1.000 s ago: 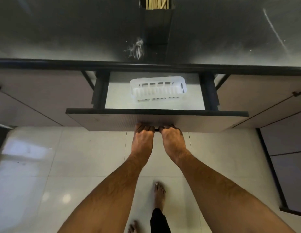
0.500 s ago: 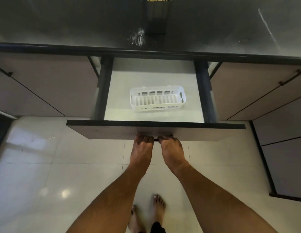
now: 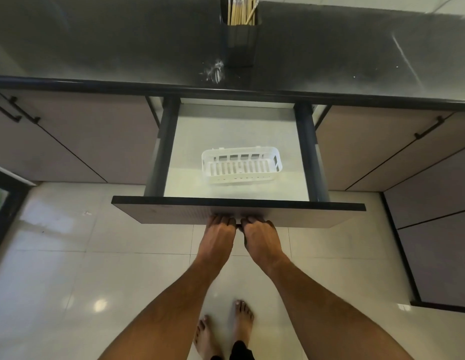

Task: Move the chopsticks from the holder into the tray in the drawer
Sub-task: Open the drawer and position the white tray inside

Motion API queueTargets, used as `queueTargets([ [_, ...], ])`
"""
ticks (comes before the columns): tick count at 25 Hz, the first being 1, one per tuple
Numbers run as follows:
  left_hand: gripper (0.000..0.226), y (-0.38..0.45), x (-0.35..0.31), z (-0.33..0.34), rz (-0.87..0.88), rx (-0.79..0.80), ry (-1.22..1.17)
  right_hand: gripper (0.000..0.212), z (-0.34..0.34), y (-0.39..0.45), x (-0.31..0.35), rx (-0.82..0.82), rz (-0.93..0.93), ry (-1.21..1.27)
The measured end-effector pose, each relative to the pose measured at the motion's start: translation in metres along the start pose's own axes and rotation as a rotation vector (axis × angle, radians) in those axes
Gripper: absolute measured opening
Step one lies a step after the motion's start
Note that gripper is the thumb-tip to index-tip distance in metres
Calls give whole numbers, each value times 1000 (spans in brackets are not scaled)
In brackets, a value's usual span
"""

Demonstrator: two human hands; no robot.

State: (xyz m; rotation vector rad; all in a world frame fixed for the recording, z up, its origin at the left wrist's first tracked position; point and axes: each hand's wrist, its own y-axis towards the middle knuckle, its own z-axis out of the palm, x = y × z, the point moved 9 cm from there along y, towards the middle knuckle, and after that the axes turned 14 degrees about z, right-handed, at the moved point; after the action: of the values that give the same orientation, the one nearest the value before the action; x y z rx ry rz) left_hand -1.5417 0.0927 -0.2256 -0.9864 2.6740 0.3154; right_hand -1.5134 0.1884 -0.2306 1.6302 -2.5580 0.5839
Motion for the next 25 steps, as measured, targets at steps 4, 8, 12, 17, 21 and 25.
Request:
queueTargets([
  [4, 22, 8, -29, -57, 217, -151, 3, 29, -45, -25, 14, -200, -117, 35],
  [8, 11, 27, -46, -110, 338, -199, 67, 13, -107, -38, 25, -369, -204, 105],
  [12, 15, 58, -34, -170, 213, -280, 103, 15, -171, -27, 34, -504, -168, 78],
  [17, 14, 68, 8, -188, -6, -294, 73, 26, -188, 9, 15, -392, 33, 33],
  [21, 11, 87, 52, -165, -164, -228, 24, 27, -174, 57, -9, -354, 95, 51],
  [25, 9, 108, 102, -125, -331, -157, -65, 19, -159, 115, -26, -308, 160, 47],
])
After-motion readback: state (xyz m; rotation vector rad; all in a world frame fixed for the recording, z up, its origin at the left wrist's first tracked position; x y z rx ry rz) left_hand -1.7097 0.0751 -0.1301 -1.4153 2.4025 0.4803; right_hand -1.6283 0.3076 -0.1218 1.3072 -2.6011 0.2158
